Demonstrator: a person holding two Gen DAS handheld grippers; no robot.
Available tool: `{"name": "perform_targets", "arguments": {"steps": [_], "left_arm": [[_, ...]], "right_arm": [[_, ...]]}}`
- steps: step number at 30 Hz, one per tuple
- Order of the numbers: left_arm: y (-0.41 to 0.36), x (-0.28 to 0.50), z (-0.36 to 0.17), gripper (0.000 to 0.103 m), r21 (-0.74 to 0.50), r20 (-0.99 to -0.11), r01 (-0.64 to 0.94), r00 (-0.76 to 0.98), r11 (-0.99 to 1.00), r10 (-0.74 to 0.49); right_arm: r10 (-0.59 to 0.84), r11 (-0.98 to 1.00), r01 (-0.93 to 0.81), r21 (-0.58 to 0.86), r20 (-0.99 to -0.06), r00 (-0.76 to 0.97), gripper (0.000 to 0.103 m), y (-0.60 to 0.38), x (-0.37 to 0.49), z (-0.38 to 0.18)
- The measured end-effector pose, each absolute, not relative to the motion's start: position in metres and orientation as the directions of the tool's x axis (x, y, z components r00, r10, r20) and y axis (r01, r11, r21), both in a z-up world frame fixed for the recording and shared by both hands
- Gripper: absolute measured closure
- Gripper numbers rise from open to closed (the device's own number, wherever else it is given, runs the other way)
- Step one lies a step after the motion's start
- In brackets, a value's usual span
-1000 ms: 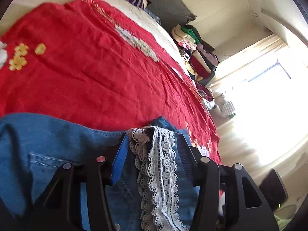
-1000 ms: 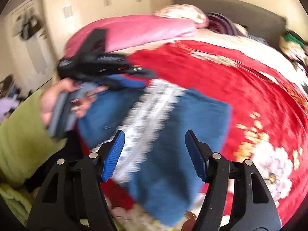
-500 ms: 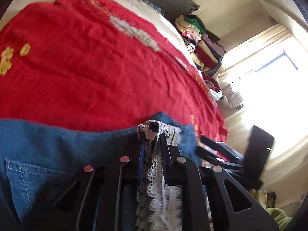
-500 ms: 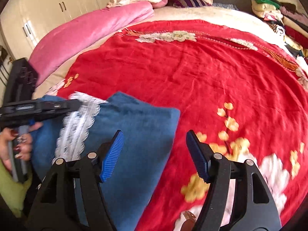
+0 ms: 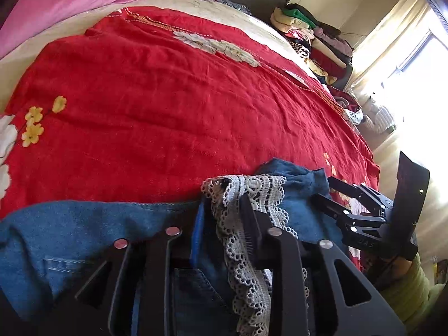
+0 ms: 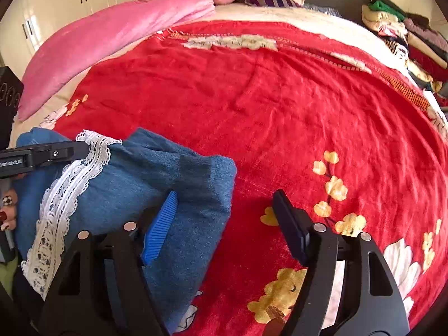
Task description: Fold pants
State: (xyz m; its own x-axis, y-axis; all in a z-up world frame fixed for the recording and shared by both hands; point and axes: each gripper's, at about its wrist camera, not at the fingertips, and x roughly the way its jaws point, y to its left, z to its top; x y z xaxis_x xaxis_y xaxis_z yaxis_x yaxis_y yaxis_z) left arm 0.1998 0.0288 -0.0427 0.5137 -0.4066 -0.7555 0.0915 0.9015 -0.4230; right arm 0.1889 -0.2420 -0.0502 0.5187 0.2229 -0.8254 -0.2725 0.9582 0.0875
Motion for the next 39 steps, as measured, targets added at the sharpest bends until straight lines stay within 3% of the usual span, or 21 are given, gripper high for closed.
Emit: {"name": "perform_targets", "arguments": {"steps": [4, 7, 13, 18, 20, 39], "left_arm": [[0.03, 0.184, -0.025, 0.074, -0.386, -0.743, 0.115, 0.548, 0.915, -0.383], [0.028, 0.174, -0.017, 0.061, -0.355, -0.741, 0.116, 0.569, 0.928, -0.355], [0.03, 0.151, -0.003, 0.048, -0.299, -0.733, 0.118, 0.607, 0.947, -0.307], [0.036, 0.133, 0.006, 0.045, -0.293, -0.72, 0.115, 0.627, 0.949, -0.298], [0.037, 0.127, 0.01, 0.033, -0.296, -0.715, 0.111, 0.633, 0.949, -0.297], [0.04, 0.078, 0.018, 0.033, -0.322, -0.706, 0.097, 0.639, 0.942, -0.307]], "right_arm": [[0.244, 0.956, -0.276, 0.104, -0.801, 0.546, 0.034, -0.244, 0.179, -0.036], [0.253, 0.954, -0.278, 0.11, -0.791, 0.557, 0.031, -0.243, 0.171, -0.029], [0.258, 0.955, -0.275, 0.11, -0.763, 0.592, 0.023, -0.244, 0.153, -0.011], [0.264, 0.953, -0.286, 0.101, -0.739, 0.62, 0.02, -0.243, 0.139, 0.005], [0.268, 0.951, -0.292, 0.098, -0.732, 0.627, 0.019, -0.242, 0.135, 0.009], [0.302, 0.935, -0.343, 0.091, -0.711, 0.636, 0.018, -0.234, 0.089, 0.031]]}}
